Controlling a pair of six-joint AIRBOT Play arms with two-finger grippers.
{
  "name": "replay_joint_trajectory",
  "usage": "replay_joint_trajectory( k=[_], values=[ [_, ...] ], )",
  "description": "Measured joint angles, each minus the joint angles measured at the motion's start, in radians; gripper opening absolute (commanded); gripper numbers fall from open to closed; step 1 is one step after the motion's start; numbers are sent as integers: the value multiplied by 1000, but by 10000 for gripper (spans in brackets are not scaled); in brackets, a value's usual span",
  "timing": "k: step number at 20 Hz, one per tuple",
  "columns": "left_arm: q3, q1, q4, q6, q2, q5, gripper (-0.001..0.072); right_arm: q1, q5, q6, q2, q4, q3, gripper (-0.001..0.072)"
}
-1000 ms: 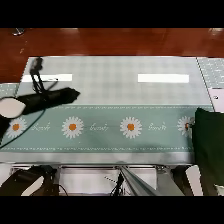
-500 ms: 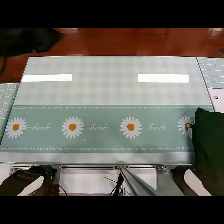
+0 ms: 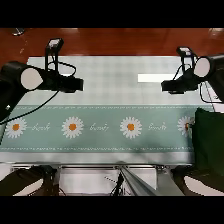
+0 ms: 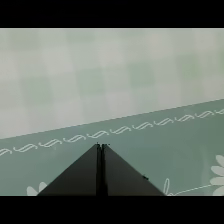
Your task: Fold the shirts.
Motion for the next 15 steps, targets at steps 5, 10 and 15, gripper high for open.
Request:
replay_joint_trajectory(
  k=[5,10,15],
  values=[
    [-23,9,35,-27,-5,-6,22,-5,11,19,-22,-37,-13,33],
    [-27,11,46,-35,-6,-6,22,-6,13,25,-26,-46,-16,33],
    [-28,11,48,-35,-6,-7,23,-6,14,26,-26,-48,-16,33]
  ],
)
